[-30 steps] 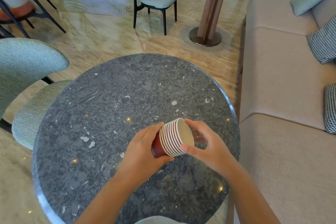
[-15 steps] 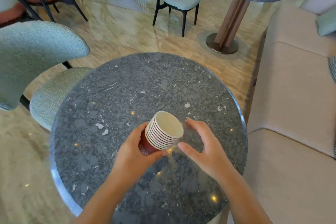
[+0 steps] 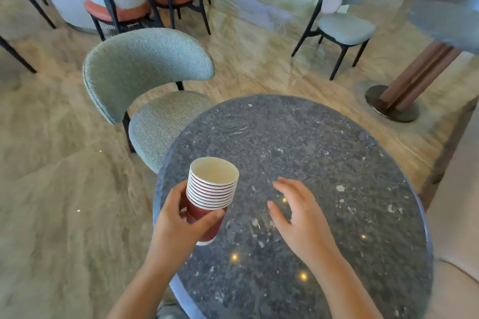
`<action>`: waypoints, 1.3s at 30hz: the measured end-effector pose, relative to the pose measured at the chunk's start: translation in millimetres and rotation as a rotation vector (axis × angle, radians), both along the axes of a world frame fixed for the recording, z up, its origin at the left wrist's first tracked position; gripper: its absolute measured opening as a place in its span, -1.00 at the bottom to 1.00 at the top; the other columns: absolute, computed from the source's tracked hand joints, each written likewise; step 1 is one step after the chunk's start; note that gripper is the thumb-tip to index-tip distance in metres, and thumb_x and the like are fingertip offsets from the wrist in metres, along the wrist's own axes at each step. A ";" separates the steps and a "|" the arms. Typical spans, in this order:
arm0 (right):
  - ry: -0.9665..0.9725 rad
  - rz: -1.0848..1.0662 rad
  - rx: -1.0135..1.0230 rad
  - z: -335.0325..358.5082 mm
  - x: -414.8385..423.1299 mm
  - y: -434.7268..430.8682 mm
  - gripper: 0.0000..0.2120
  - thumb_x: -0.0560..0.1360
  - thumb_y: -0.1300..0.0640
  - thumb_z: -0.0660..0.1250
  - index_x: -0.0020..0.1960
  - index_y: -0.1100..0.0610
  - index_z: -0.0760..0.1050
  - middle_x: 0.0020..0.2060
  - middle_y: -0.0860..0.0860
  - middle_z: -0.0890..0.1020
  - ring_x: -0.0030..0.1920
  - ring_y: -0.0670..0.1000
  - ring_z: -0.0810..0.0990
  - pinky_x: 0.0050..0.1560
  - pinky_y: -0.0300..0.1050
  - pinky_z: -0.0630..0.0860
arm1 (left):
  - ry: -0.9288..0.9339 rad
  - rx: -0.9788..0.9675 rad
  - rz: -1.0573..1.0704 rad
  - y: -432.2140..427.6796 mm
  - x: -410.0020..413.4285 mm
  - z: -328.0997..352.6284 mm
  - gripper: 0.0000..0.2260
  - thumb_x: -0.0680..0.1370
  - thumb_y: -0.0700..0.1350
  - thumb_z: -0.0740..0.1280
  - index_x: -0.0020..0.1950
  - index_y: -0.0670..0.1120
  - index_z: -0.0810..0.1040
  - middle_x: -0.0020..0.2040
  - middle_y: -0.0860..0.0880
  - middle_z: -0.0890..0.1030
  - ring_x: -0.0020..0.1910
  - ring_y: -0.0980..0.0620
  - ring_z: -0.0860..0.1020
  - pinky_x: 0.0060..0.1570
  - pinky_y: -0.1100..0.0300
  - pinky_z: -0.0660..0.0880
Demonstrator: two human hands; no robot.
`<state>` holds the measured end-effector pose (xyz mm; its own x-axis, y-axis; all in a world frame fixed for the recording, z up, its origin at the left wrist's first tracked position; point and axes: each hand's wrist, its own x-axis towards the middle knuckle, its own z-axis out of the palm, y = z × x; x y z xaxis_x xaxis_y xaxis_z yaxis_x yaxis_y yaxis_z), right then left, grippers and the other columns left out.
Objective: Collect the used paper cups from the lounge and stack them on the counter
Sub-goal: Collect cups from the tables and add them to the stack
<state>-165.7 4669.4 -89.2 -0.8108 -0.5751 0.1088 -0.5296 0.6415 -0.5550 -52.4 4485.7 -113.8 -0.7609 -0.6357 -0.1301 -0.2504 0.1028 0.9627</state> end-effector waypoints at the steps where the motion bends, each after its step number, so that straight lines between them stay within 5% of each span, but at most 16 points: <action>1: 0.009 0.023 0.025 0.0 2.0 -11.0 -0.63 0.50 0.08 0.29 0.28 0.16 0.43 0.25 0.00 0.46 0.27 -0.05 0.40 0.26 -0.22 0.30 | 0.002 0.002 0.022 -9.5 5.5 0.6 -0.36 0.12 0.10 0.52 0.17 0.08 0.46 0.01 0.11 0.61 -0.05 0.21 0.58 -0.17 0.40 0.45; 4: 0.021 0.096 0.091 2.9 8.4 -49.5 -0.63 0.50 0.08 0.29 0.27 0.17 0.43 0.25 0.02 0.47 0.28 -0.01 0.41 0.28 -0.18 0.29 | 0.004 -0.015 0.080 -43.6 26.1 -0.8 -0.43 0.21 -0.05 0.58 0.17 0.02 0.48 0.00 0.06 0.62 -0.11 0.28 0.57 -0.21 0.48 0.45; 9: 0.063 0.198 0.116 13.2 22.1 -130.3 -0.65 0.50 0.09 0.29 0.26 0.17 0.44 0.23 0.03 0.48 0.26 0.02 0.42 0.26 -0.17 0.31 | 0.035 0.009 0.229 -112.0 63.7 -1.6 -0.54 0.24 -0.19 0.59 -0.02 0.15 0.48 -0.12 0.18 0.65 -0.16 0.29 0.59 -0.17 0.32 0.44; 15: 0.100 0.314 0.138 16.7 54.1 -234.8 -0.64 0.50 0.09 0.28 0.28 0.16 0.42 0.24 0.01 0.47 0.28 0.02 0.40 0.27 -0.23 0.22 | 0.066 0.049 0.360 -203.7 115.5 -2.8 -0.50 0.21 -0.11 0.58 0.07 0.10 0.48 -0.04 0.07 0.63 -0.12 0.27 0.59 -0.13 0.32 0.45; 21: 0.113 0.451 0.109 21.7 93.1 -337.9 -0.68 0.47 0.16 0.34 0.20 0.22 0.48 0.15 0.09 0.53 0.18 0.12 0.47 0.22 -0.12 0.31 | 0.115 0.088 0.543 -277.1 169.3 1.2 -0.50 0.08 0.09 0.51 -0.02 0.17 0.48 -0.08 0.12 0.63 -0.13 0.30 0.58 -0.15 0.31 0.44; 26: 0.103 0.563 0.087 20.6 117.0 -392.0 -0.67 0.46 0.18 0.35 0.19 0.24 0.49 0.15 0.10 0.54 0.19 0.12 0.48 0.23 0.02 0.40 | 0.123 0.121 0.606 -307.0 202.3 -2.8 -0.30 0.05 0.17 0.51 0.15 0.05 0.48 0.03 0.06 0.63 -0.04 0.26 0.59 -0.18 0.39 0.49; 39: 0.072 0.667 0.079 -8.8 93.5 -535.2 -0.67 0.40 0.23 0.40 0.15 0.28 0.51 0.10 0.15 0.57 0.12 0.17 0.54 0.17 0.02 0.44 | 0.078 0.089 0.657 -420.8 181.4 -7.5 -0.42 0.07 0.17 0.52 0.05 0.21 0.46 -0.03 0.16 0.63 -0.07 0.28 0.58 -0.24 0.42 0.49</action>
